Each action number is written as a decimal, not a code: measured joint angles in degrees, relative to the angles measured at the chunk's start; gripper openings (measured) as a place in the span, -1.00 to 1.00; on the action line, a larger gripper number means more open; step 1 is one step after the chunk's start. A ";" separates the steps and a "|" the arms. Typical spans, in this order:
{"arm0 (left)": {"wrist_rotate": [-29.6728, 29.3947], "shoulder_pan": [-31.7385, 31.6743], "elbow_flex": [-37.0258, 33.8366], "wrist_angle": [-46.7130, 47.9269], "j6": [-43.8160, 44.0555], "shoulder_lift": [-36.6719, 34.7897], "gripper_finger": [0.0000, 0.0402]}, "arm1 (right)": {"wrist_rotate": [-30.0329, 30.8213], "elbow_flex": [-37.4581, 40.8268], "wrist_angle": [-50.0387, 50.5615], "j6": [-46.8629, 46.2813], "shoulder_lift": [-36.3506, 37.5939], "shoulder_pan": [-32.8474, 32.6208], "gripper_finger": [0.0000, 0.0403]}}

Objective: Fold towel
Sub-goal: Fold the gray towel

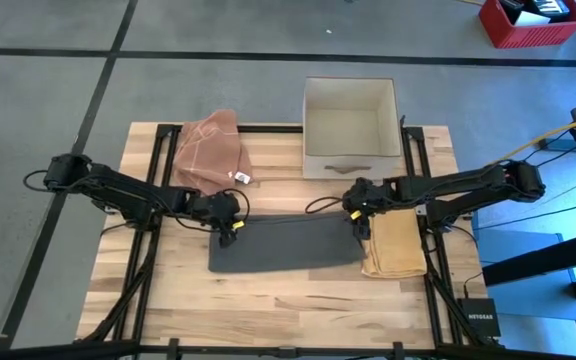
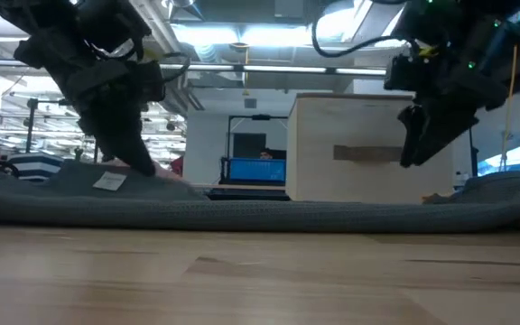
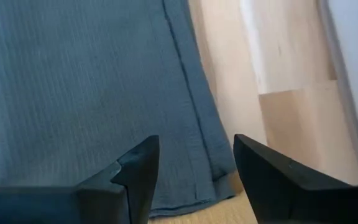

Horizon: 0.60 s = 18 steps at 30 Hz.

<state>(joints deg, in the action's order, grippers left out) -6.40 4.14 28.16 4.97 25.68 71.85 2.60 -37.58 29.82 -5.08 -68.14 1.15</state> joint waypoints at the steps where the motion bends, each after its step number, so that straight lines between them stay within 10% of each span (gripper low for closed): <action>1: -0.01 0.00 0.00 0.82 0.19 0.00 -0.99 | -0.24 0.46 -0.45 0.05 -0.11 0.00 0.05; 18: -0.23 -0.04 0.00 4.50 2.04 0.09 -0.98 | -2.46 3.18 -9.46 5.56 -14.10 0.02 -0.13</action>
<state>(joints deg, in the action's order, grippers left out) -6.63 4.10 28.16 9.47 27.73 71.94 0.14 -34.40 20.36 0.48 -82.24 1.16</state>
